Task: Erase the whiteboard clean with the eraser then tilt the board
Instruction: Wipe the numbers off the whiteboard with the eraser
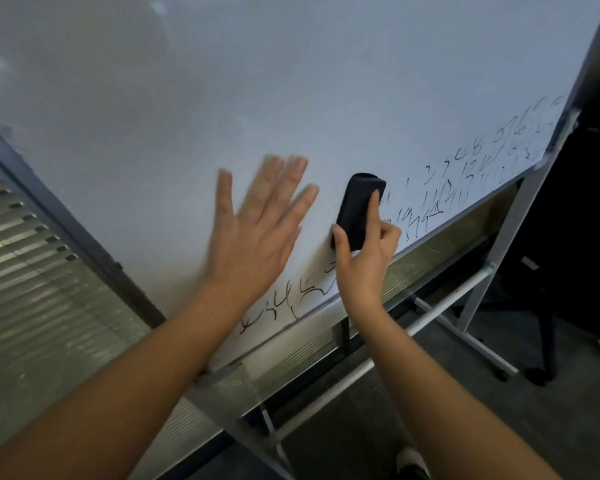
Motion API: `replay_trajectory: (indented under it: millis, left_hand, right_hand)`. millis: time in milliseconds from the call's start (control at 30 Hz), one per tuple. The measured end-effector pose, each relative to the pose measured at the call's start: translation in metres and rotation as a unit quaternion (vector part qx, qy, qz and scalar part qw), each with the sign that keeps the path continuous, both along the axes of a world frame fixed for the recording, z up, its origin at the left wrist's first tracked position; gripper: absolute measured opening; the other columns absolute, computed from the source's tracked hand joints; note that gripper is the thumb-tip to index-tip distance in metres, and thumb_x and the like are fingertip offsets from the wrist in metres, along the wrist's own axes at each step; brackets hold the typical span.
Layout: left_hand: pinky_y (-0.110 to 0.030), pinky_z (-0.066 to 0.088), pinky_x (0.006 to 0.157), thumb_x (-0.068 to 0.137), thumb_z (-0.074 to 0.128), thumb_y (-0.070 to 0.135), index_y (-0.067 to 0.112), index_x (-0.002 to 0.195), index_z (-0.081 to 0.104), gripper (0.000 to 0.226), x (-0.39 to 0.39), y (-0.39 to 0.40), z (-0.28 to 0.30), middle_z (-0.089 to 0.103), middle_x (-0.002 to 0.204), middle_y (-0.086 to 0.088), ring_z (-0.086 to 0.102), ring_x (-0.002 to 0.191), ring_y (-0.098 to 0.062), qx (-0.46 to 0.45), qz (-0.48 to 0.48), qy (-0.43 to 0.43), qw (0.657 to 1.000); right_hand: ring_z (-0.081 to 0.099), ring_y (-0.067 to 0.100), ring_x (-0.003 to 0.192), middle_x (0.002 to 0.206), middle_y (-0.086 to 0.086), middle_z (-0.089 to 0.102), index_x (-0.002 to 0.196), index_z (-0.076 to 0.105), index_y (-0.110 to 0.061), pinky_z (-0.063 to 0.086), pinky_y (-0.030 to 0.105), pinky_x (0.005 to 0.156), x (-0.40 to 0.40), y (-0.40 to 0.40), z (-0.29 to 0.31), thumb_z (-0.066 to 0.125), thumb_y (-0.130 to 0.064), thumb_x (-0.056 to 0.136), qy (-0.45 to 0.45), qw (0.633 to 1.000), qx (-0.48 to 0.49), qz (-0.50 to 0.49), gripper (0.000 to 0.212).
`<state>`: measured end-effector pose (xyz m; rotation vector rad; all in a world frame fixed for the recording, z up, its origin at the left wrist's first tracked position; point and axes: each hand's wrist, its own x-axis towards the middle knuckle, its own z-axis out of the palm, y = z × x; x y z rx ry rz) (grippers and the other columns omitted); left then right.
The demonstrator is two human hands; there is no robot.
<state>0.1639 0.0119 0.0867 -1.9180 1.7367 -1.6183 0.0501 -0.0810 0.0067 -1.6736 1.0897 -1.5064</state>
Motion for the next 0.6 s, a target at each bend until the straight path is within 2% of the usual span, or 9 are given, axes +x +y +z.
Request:
replay_trajectory:
  millis: [100,200,267,367,500,600]
  left_hand:
    - [-0.065,-0.004,0.110,0.105,0.022,0.048,0.022,0.157,0.007,0.061,0.003,-0.011,0.001,0.002,0.163,-0.008,0.005,0.150,-0.028,0.009,0.019,-0.068,0.997]
    - [-0.064,-0.005,0.111,0.105,0.021,0.049,0.020,0.157,0.005,0.062,0.004,-0.014,-0.001,0.002,0.164,-0.009,0.005,0.149,-0.029,0.005,0.014,-0.075,0.997]
    - [-0.063,-0.004,0.111,0.105,0.022,0.048,0.018,0.157,0.006,0.063,0.004,-0.014,-0.005,0.004,0.164,-0.010,0.007,0.149,-0.029,-0.003,0.007,-0.069,0.998]
    - [-0.063,-0.008,0.112,0.104,0.022,0.048,0.017,0.157,0.005,0.064,0.003,-0.016,-0.012,0.001,0.164,-0.011,0.004,0.149,-0.030,-0.001,0.019,-0.072,0.997]
    - [-0.062,-0.008,0.113,0.103,0.027,0.047,0.017,0.157,0.011,0.063,0.005,-0.018,-0.018,0.004,0.163,-0.011,0.008,0.148,-0.031,0.002,0.008,-0.059,0.998]
    - [-0.064,-0.005,0.113,0.104,0.031,0.043,0.016,0.157,0.013,0.063,0.006,-0.018,-0.021,0.008,0.163,-0.013,0.010,0.148,-0.032,-0.008,-0.002,-0.059,0.998]
  right_hand:
    - [0.040,0.017,0.107,0.117,0.010,0.038,0.146,0.013,-0.030,0.033,0.019,0.094,0.002,0.014,-0.011,0.066,-0.018,0.089,0.042,0.997,-0.056,0.018,0.079]
    - [0.044,0.028,0.109,0.121,0.021,0.044,0.144,0.020,-0.023,0.041,0.031,0.093,-0.005,0.008,-0.014,0.070,-0.013,0.086,0.088,0.988,-0.123,0.018,0.078]
    - [0.043,0.029,0.110,0.121,0.023,0.044,0.144,0.022,-0.022,0.041,0.032,0.092,-0.014,-0.010,-0.009,0.070,-0.012,0.086,0.107,0.982,-0.154,0.015,0.075]
    - [0.043,0.030,0.111,0.121,0.024,0.043,0.145,0.020,-0.020,0.034,0.023,0.093,-0.027,-0.043,0.006,0.066,-0.013,0.088,0.119,0.977,-0.176,0.004,0.073]
    - [0.044,0.031,0.108,0.119,0.024,0.042,0.146,0.027,-0.012,0.027,0.009,0.091,-0.038,-0.079,0.018,0.062,-0.012,0.091,0.105,0.977,-0.186,-0.017,0.065]
    - [0.044,0.030,0.105,0.116,0.022,0.044,0.145,0.028,-0.014,0.026,0.007,0.093,-0.030,-0.072,0.013,0.062,-0.012,0.091,0.066,0.982,-0.172,-0.034,0.064]
